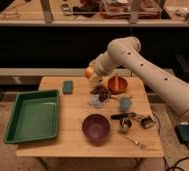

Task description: Place apple in metal cup

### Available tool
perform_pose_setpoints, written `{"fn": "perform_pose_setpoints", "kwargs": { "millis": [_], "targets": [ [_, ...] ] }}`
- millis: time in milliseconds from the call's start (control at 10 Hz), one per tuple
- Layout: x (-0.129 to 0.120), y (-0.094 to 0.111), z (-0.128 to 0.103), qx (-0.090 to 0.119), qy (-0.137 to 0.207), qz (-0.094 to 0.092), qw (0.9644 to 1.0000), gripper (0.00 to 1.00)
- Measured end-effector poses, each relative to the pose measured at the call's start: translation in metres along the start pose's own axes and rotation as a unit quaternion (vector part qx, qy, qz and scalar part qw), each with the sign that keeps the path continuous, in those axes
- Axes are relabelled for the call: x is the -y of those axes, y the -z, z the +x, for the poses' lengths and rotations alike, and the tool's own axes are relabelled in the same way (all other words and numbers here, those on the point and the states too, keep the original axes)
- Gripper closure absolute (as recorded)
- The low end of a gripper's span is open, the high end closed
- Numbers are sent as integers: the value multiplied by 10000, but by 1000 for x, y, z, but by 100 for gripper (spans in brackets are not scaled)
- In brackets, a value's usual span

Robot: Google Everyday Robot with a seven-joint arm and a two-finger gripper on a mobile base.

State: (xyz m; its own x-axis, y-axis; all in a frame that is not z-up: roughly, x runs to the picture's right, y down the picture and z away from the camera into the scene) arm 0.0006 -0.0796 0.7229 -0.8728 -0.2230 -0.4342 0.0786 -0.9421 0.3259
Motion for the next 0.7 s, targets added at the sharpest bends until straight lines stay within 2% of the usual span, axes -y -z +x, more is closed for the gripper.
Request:
{"fn": "perform_pose_setpoints", "kwargs": {
  "millis": [400,500,700],
  "targets": [
    [0,-1,-1,4,-13,2,10000,100],
    [-1,-1,-6,79,-96,-8,9999,100],
    [4,3,-30,250,-475,-16,9986,100]
  ]
}}
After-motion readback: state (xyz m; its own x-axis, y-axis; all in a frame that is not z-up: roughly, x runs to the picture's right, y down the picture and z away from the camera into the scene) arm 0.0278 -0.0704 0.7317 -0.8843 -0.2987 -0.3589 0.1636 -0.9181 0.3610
